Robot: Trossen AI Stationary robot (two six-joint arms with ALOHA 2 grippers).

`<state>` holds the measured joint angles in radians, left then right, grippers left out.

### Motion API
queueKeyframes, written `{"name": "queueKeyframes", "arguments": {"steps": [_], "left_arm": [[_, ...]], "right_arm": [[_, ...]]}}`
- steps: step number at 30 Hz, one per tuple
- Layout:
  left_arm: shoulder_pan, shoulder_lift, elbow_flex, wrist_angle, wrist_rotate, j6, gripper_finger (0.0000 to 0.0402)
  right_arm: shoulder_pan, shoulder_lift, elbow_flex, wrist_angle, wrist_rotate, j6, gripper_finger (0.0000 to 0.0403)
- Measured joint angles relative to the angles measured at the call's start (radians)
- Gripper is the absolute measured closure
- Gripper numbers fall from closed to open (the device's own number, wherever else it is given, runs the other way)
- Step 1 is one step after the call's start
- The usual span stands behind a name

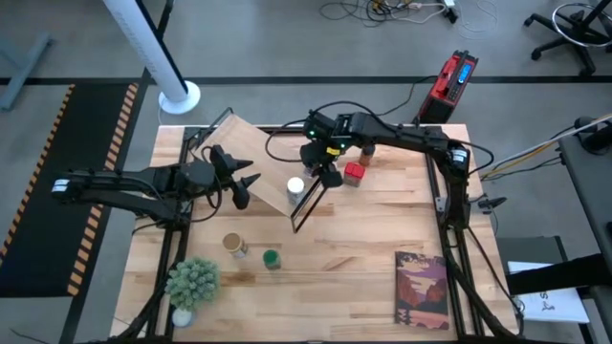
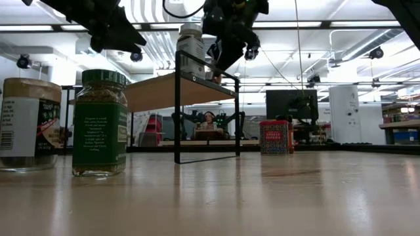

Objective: Shelf spices
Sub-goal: Put the brown seasoning bottle on the shelf

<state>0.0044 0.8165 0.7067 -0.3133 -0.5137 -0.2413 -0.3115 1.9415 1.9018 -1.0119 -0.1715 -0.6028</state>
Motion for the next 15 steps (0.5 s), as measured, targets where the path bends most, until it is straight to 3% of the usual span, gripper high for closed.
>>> {"name": "queueKeyframes", "arguments": {"steps": [15], "left_arm": [[0.000, 0.000, 0.000, -0.001, 0.000, 0.000, 0.0207]], "right_arm": [[0.015, 0.000, 0.000, -0.013, -0.003, -0.067, 0.0235]]}}
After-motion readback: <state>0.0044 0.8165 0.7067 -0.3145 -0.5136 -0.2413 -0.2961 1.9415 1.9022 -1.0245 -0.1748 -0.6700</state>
